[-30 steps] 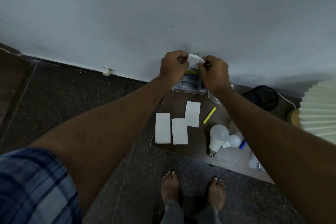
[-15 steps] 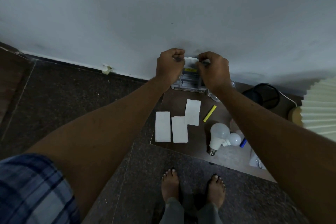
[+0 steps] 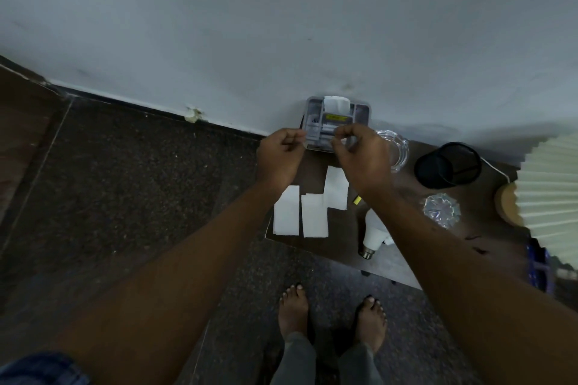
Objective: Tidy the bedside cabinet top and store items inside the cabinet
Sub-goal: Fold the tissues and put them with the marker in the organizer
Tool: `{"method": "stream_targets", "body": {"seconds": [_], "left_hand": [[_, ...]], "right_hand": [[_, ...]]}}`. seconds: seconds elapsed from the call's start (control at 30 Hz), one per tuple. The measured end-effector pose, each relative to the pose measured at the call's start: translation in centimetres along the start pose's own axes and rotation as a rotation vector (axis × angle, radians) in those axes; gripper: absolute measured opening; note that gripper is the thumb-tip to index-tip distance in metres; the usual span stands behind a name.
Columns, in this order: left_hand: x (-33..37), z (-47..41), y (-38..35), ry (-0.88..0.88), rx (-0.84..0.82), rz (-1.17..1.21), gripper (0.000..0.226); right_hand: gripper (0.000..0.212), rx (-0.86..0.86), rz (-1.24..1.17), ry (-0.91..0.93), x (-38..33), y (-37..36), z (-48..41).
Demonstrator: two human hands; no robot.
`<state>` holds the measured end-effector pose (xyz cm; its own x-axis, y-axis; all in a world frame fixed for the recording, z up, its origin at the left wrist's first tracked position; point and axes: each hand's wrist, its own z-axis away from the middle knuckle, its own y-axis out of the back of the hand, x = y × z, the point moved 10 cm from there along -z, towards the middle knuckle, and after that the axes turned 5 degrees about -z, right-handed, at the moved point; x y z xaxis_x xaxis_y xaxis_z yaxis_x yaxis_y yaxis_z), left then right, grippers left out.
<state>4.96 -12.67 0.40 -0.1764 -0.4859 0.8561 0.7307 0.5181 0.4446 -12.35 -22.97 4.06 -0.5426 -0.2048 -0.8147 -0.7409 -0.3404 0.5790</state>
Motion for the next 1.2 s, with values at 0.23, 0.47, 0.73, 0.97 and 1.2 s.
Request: {"method": "stream_targets", "body": {"seconds": [0.23, 0.47, 0.73, 0.97, 1.2], "left_hand": [[-4.5, 2.7, 2.0, 0.042, 0.002, -0.031, 0.021], [-7.6, 4.5, 2.5, 0.119, -0.026, -0.055, 0.021], [-11.3, 5.9, 2.7, 0.253, -0.027, -0.17, 0.022], [-14.2, 6.2, 1.9, 0.386, -0.11, -0.219, 0.042], [-15.9, 5.7, 1.1, 0.533, -0.169, -0.098, 0.037]], "right_hand": [[0.012, -0.054, -0.036, -0.026, 1.4, -1.9, 2.6], [0.014, -0.065, 0.014, -0.016, 1.5, -3.2, 5.1], [0.023, -0.328, 0.206, -0.023, 2.7, -8.6, 7.7], [0.05, -0.517, 0.433, -0.008, 4.0, -13.0, 10.1], [0.052, -0.524, 0.473, -0.017, 4.3, -14.3, 9.9]]}}
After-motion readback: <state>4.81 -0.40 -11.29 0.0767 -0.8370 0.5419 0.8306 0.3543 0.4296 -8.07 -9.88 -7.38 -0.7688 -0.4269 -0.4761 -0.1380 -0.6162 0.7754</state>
